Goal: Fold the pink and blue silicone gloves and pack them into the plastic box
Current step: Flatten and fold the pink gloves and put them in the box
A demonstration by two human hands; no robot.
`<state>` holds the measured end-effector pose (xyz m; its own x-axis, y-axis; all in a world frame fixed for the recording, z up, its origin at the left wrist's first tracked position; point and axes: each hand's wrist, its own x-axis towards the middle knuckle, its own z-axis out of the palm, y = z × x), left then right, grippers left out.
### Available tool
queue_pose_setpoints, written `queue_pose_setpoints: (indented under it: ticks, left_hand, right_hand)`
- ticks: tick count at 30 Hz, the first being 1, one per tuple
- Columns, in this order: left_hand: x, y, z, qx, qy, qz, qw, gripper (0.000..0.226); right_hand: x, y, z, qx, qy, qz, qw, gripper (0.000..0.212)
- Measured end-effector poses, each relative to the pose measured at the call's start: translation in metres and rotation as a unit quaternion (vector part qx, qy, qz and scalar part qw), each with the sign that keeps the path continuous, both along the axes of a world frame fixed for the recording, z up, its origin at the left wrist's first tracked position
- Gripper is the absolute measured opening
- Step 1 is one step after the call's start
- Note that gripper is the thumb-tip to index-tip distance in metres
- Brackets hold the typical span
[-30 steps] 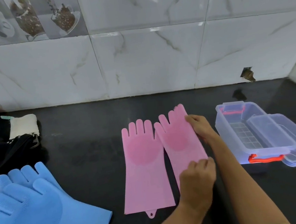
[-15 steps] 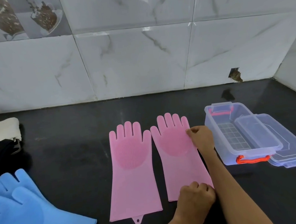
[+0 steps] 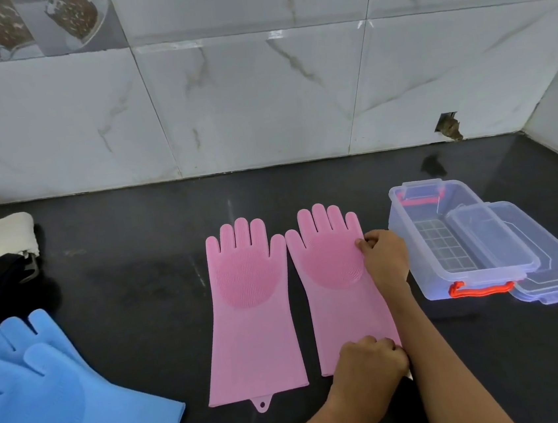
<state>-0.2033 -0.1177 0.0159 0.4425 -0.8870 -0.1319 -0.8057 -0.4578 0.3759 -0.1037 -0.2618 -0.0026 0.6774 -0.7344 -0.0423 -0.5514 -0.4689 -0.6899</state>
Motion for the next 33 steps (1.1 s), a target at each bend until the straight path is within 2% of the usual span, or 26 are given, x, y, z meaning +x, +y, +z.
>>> queue_pose_setpoints:
  ticks: [2,4,6,8,9,10,12,14,15,16,18,19,22,33]
  left_hand:
    - [0.008,-0.001,-0.009,0.025,0.021,0.043,0.999,0.032]
    - [0.023,0.011,-0.007,-0.042,0.070,0.130,0.988,0.034]
    - [0.053,0.037,-0.008,-0.137,0.078,0.286,0.945,0.022]
    - [0.099,0.083,-0.015,-0.228,-0.025,0.429,0.873,0.011]
    - [0.121,0.098,-0.018,-0.233,-0.052,0.482,0.843,0.011]
    - [0.138,0.101,-0.015,-0.198,-0.083,0.511,0.833,0.014]
    - [0.155,0.077,0.001,-0.129,-0.131,0.500,0.846,0.027]
    - [0.150,0.077,-0.011,-0.081,-0.102,0.444,0.886,0.031]
    - [0.151,0.088,-0.021,-0.083,-0.101,0.435,0.891,0.031]
    - [0.151,0.108,-0.019,-0.100,-0.080,0.476,0.870,0.033]
    - [0.155,0.156,-0.031,-0.181,0.059,0.590,0.785,0.030]
    - [0.153,0.170,-0.033,-0.225,0.124,0.612,0.748,0.025]
    - [0.151,0.158,-0.028,-0.257,0.136,0.605,0.741,0.018]
    - [0.150,0.138,-0.030,-0.227,0.073,0.645,0.726,0.019]
  right_hand:
    - [-0.002,0.004,0.004,-0.021,-0.030,-0.016,0.999,0.030]
    - [-0.006,0.010,0.007,-0.026,-0.077,-0.021,0.996,0.026]
    - [-0.009,0.019,0.010,-0.002,-0.112,0.000,0.994,0.021]
    - [-0.011,0.035,0.012,0.032,-0.128,0.040,0.990,0.017]
    - [-0.010,0.045,0.011,0.048,-0.125,0.065,0.989,0.015]
    - [-0.009,0.056,0.010,0.062,-0.116,0.093,0.987,0.014]
    - [-0.007,0.077,0.005,0.081,-0.090,0.141,0.983,0.012]
    - [-0.005,0.093,0.000,0.089,-0.071,0.160,0.981,0.014]
    - [-0.003,0.099,-0.001,0.085,-0.066,0.160,0.981,0.015]
    - [-0.002,0.103,-0.002,0.079,-0.064,0.156,0.982,0.017]
    - [0.002,0.107,-0.003,0.077,-0.061,0.147,0.984,0.019]
    - [0.003,0.109,-0.003,0.078,-0.057,0.144,0.985,0.019]
    - [0.004,0.115,-0.003,0.058,-0.049,0.141,0.987,0.018]
    - [0.014,0.121,-0.007,0.042,-0.047,0.125,0.990,0.015]
